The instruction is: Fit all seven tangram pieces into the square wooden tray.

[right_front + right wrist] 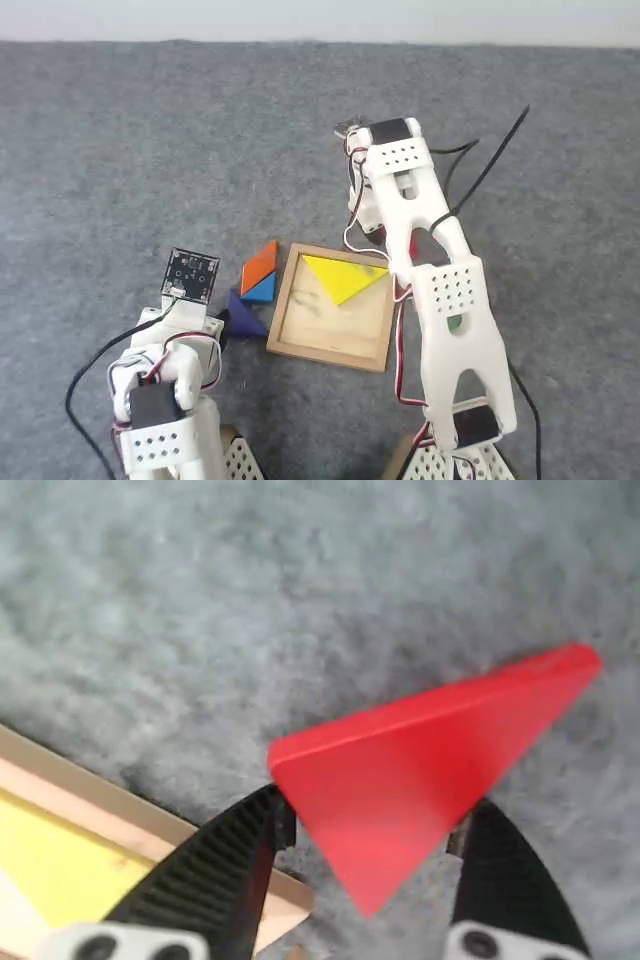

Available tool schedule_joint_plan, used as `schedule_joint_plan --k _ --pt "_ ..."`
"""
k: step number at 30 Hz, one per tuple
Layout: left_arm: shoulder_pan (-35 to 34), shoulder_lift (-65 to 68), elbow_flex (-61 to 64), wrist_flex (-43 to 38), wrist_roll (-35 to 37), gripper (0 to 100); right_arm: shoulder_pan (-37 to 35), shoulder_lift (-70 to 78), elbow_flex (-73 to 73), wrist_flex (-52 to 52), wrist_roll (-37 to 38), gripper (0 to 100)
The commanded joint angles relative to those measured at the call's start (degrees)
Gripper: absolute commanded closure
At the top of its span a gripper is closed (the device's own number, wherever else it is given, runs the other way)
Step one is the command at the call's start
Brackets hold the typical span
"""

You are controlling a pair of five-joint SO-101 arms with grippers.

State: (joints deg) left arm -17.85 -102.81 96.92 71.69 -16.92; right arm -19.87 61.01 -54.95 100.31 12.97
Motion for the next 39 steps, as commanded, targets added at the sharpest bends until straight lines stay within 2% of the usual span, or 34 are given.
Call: schedule_joint_plan --k 1,5,11,21,25,33,39 --pt "0.0 0.18 -0.4 0.35 -0.53 77 -0.13 0.75 -4.84 1.98 1.58 68.7" --pt "0.0 0.18 -0.4 0.35 -0.53 77 -1.54 0.75 -5.8 2.24 1.32 59.2" --pt "0.0 0.18 -0.4 0.35 -0.53 77 -3.74 0.57 -6.15 1.71 -4.22 61.8" --pt "0.0 0.18 -0.4 0.35 -0.53 77 -3.47 0.57 -6.15 -2.77 -13.63 65.9" --pt "0.0 0.18 -0.4 0.35 -0.53 77 -4.35 0.57 -6.86 -4.09 -14.33 65.9" --pt "0.0 0.18 -0.4 0.35 -0.53 77 -4.7 1.36 -17.41 0.4 -14.33 65.9" --pt "0.0 0.18 -0.4 0.35 -0.53 77 -3.21 4.62 -16.79 0.66 -14.33 65.9"
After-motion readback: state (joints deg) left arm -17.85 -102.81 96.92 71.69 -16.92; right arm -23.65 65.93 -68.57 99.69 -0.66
